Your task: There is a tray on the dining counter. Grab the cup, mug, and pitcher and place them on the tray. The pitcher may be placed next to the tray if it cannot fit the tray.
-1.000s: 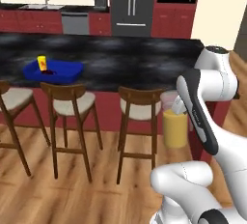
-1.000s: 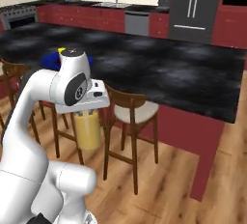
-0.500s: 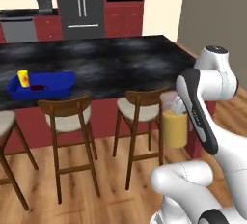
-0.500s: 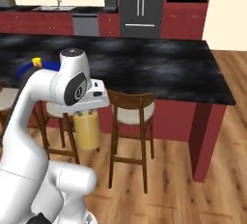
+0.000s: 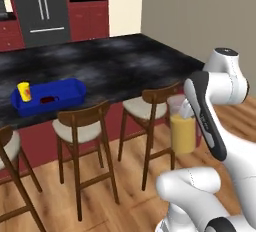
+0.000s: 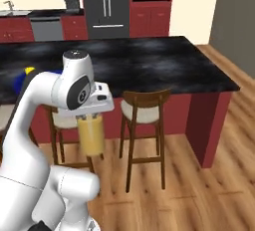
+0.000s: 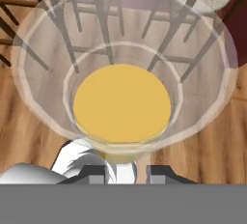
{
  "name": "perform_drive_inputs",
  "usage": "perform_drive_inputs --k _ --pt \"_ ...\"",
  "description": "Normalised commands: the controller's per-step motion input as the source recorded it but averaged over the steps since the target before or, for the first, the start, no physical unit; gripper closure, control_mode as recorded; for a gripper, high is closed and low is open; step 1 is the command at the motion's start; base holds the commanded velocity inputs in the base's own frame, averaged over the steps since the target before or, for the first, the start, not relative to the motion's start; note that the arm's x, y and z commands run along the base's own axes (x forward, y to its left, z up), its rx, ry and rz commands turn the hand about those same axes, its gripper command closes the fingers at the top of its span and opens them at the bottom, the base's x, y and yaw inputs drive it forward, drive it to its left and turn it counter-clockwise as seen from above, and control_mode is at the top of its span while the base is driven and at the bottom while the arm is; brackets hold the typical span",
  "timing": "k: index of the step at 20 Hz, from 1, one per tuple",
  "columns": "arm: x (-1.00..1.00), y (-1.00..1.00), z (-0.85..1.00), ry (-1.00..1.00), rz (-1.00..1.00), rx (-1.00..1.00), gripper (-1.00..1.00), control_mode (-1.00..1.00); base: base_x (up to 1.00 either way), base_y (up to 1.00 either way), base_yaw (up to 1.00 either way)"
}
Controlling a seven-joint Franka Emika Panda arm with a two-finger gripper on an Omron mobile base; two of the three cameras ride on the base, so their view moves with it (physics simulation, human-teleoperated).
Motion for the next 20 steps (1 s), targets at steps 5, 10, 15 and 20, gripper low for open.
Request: perform_drive_inputs --k 5,10,15,20 --pt "0.00 0.00 0.00 0.00 0.00 0.00 1.00 1.00 0.14 1.00 -0.27" --pt "0.00 0.00 0.00 0.00 0.00 0.00 1.00 1.00 0.17 1.00 -0.22" --pt "0.00 0.00 0.00 0.00 0.00 0.00 1.00 1.00 0.36 0.76 -0.15" --pt "0.00 0.00 0.00 0.00 0.00 0.00 1.00 1.00 0.56 0.09 -0.01"
